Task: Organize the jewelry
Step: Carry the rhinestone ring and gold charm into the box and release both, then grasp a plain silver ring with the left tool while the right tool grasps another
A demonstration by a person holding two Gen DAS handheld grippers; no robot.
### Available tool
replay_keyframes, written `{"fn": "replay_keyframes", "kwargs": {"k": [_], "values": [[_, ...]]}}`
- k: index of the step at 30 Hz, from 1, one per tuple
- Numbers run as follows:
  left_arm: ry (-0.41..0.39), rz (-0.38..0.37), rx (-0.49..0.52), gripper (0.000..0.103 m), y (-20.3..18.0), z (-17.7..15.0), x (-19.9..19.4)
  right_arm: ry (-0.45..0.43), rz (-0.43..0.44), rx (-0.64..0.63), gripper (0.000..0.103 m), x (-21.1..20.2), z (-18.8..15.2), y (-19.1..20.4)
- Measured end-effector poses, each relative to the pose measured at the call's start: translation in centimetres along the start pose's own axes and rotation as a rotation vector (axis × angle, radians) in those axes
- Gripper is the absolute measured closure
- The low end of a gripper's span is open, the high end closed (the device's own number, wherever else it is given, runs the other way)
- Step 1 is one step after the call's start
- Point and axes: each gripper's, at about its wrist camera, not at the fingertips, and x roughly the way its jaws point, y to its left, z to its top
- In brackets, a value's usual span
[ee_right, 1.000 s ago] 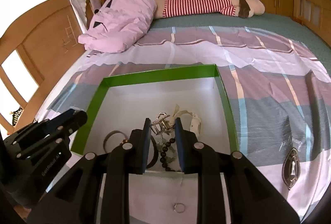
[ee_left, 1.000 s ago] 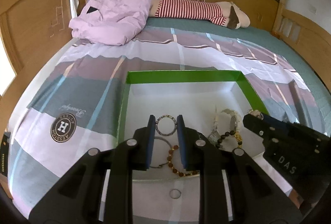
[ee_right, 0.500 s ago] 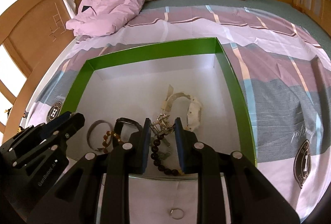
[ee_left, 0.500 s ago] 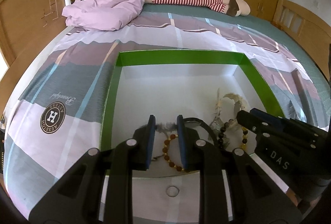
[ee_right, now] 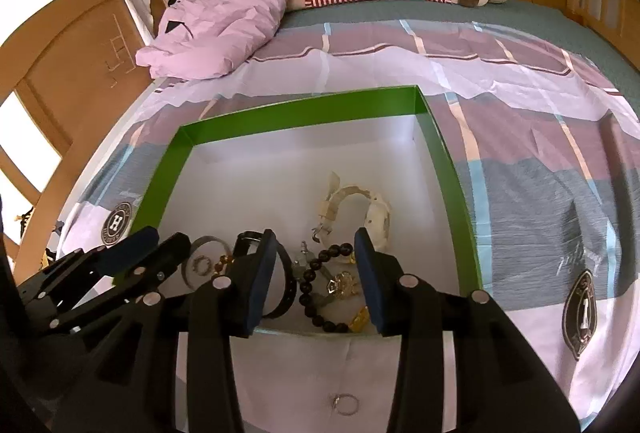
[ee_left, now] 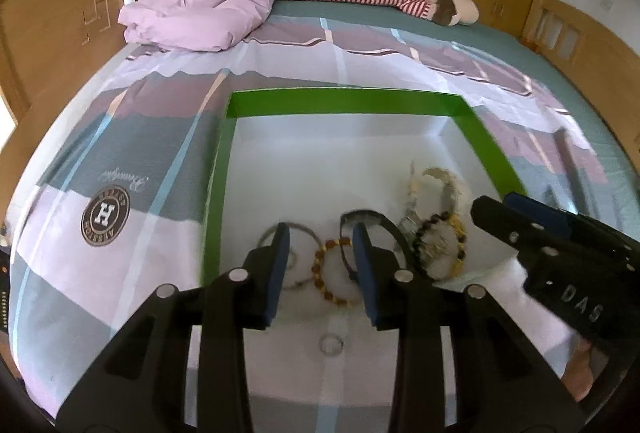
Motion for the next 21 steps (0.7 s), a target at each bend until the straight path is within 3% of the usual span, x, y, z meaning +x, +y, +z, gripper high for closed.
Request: {"fn": "replay_keyframes", "kwargs": {"k": [5,8,12,18,21], "values": [[0.039,-0.022,0.010,0.070,1.3,-1.7,-1.7,0.021,0.029,-0.011,0.062,-2.9,-1.1,-0.4],[0.066,0.010,0.037,0.070,1.2,-2.9,-0.9,0.064,0.030,-0.032,0.062,-3.6,-2.6,-0.6],[0.053,0.045,0.114,0.060,0.0,-3.8,-0.7,0.144,-0.023,-0.069,0.062,-2.3,-4.8,-0.7],[0.113,0.027,0.150,0.060,-1.4,-5.1,0.8,0.245,-0.082,-0.138,0.062,-0.1,-7.1,-0.2],[0.180,0.013,0.139,0.059,-1.6,-6.0,2.1,0.280,-0.096,-0.156,0.062,0.6,-7.8,-0.1]]}}
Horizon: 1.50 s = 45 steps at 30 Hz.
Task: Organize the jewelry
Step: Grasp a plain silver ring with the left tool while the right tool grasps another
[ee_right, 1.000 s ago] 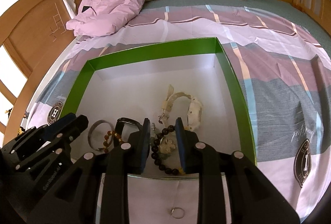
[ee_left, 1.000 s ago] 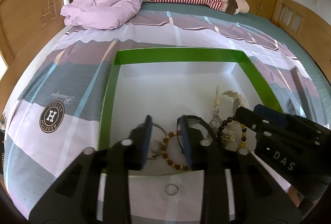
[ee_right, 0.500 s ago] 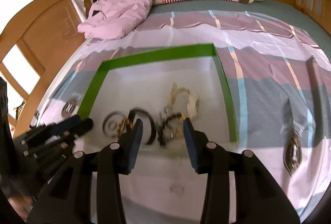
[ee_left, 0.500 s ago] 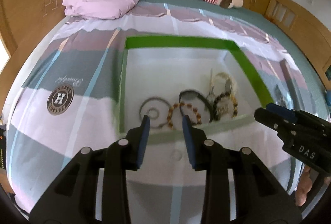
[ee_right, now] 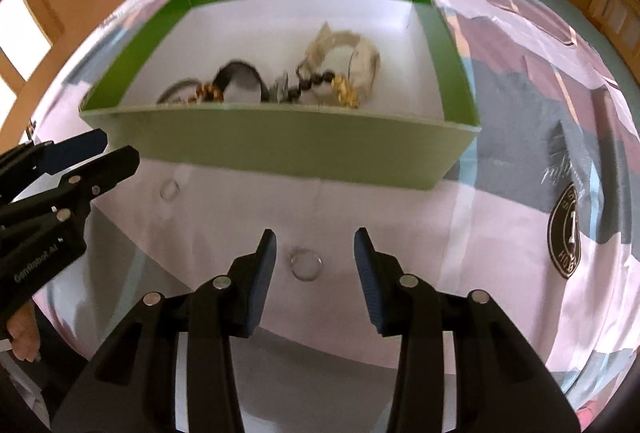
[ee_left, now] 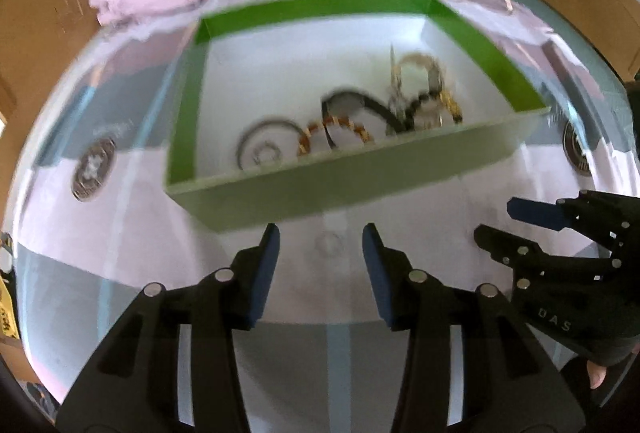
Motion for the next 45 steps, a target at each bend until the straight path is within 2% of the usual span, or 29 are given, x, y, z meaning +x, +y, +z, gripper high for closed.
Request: {"fn": "replay_keyframes", "kwargs": {"k": [5,7,13,18,22,27,28,30,33,35,38,45], "values": [[0.111,-0.024,-0.073,0.055,0.8,-0.5,2.7,0.063,-0.005,0.005,0.062,1.6,-0.5,0.3],[0.131,-0.024,-0.088,0.055,1.0,-0.6,3.4,0.074,-0.016,-0.004,0.062,2.0,-0.6,0.5],[0.117,0.003,-0.061,0.050,0.5,-0.8,3.6,0.069,-0.055,-0.050,0.062,2.3,-0.6,1.5],[0.110,0.012,-0.045,0.049,0.4,-0.9,3.5,0.066,-0.054,-0.095,0.083,2.2,-0.8,2.4],[0.105,0.014,-0.040,0.049,0.2,-0.7,3.5,0.065,-0.063,-0.128,0.084,2.1,-1.1,3.1],[0.091,0.026,-0.004,0.051,-0.5,-0.6,3.6,0.061,-0.059,-0.095,0.084,1.7,-0.8,2.1],[0.085,0.034,0.009,0.052,-0.8,-0.5,3.7,0.062,-0.064,-0.082,0.084,1.7,-0.6,1.7],[0.077,0.029,0.028,0.064,-1.3,-0.5,3.6,0.072,-0.062,-0.059,0.084,1.9,-0.5,1.2],[0.067,0.028,0.059,0.076,-2.1,-0.5,3.5,0.081,-0.052,-0.040,0.084,2.1,-0.3,0.9],[0.059,0.038,0.077,0.078,-2.5,-0.5,3.5,0.081,-0.058,-0.049,0.084,2.1,-0.2,1.0],[0.053,0.029,0.086,0.088,-2.7,-0.6,3.5,0.082,-0.062,-0.054,0.084,2.1,0.0,1.1],[0.044,0.045,0.104,0.088,-3.0,-0.7,3.4,0.085,-0.065,-0.051,0.082,2.2,0.0,1.2]]}}
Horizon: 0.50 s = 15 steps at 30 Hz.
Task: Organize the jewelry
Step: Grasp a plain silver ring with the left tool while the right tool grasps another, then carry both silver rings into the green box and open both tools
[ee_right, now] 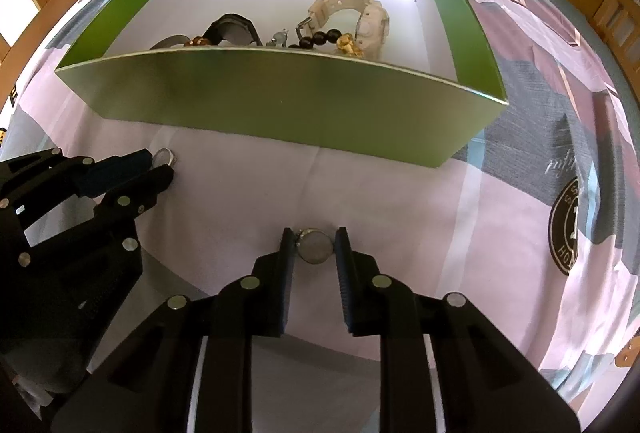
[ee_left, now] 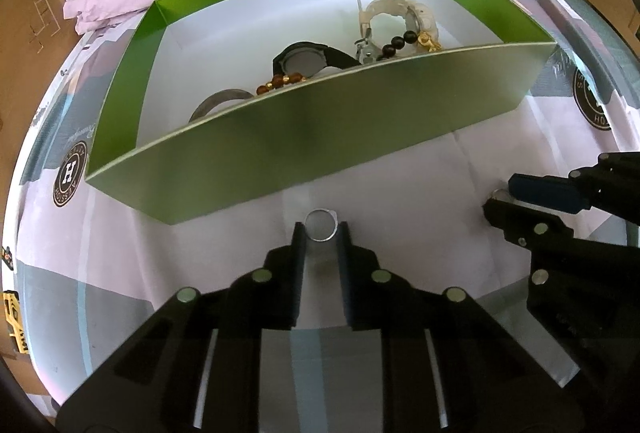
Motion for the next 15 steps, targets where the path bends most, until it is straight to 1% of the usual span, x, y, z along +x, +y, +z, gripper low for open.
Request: {"fn": "replay_keyframes", "kwargs": {"k": [3,4,9,15], "values": [[0.001,-0.001,-0.002,0.088,0.0,0.0,-0.1,-0.003,-0.011,-0.013,0.082,0.1,0.0,0.2],[0.000,-0.001,-0.002,0.088,0.0,0.0,-0.1,-0.004,-0.014,-0.015,0.084,0.0,-0.1,0.4],[0.002,-0.004,-0.007,0.088,0.1,0.0,-0.1,-0.008,-0.010,-0.020,0.084,-0.2,-0.2,1.0],[-0.012,-0.008,-0.022,0.088,0.5,0.0,-0.8,-0.039,-0.003,0.011,0.084,-1.1,0.0,0.0]]}}
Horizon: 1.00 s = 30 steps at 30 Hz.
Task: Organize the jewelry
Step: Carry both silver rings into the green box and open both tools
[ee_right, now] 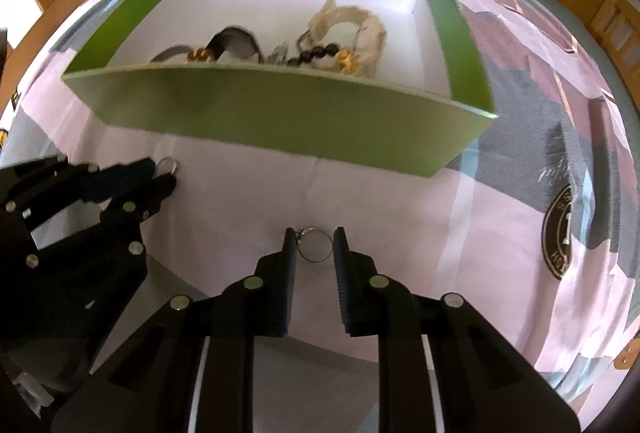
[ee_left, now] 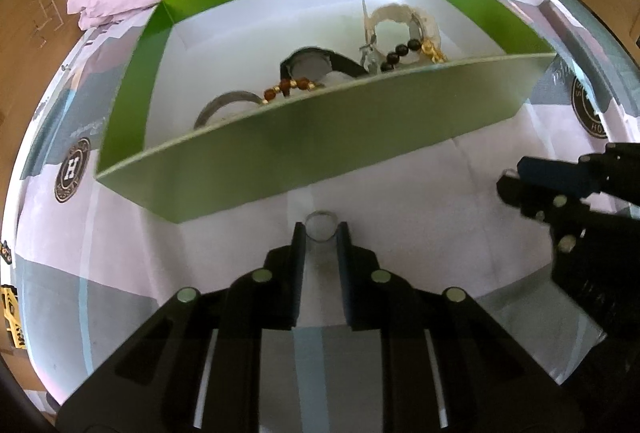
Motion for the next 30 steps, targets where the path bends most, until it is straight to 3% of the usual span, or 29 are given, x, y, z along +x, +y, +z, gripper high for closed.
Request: {"fn": "replay_keyframes", "kwargs": {"k": [6,10,13,18,22,26,28,29,30], "values": [[-0.111,-0.058,-0.041,0.088,1.4,1.2,-4.6,-0.064,0.022,0.030,0.084,-2.4,0.7,-1.4],[-0.225,-0.084,-0.104,0.088,3.3,2.8,-8.0,-0.202,0.076,0.063,0.084,-6.7,1.7,-2.6],[-0.242,-0.062,-0.149,0.088,4.5,5.1,-8.2,-0.306,0.111,0.111,0.084,-9.0,2.7,-3.8],[-0.280,-0.059,-0.137,0.088,5.3,9.2,-5.2,-0.368,0.132,0.140,0.084,-8.5,6.8,-3.9],[-0.176,-0.075,-0.188,0.088,6.8,10.0,-1.2,-0.291,0.148,0.181,0.084,-3.9,9.0,-5.3],[-0.149,-0.095,-0.204,0.088,7.4,10.0,-0.2,-0.205,0.144,0.244,0.084,-0.7,9.1,-6.4],[-0.146,-0.108,-0.209,0.067,7.4,9.9,-0.1,-0.186,0.162,0.274,0.084,-0.1,9.1,-7.0],[-0.153,-0.108,-0.212,0.051,7.3,9.8,-0.2,-0.181,0.163,0.276,0.083,0.0,9.1,-7.1],[-0.165,-0.095,-0.210,0.051,7.1,9.7,-0.5,-0.177,0.156,0.274,0.082,0.1,9.1,-7.0]]}}
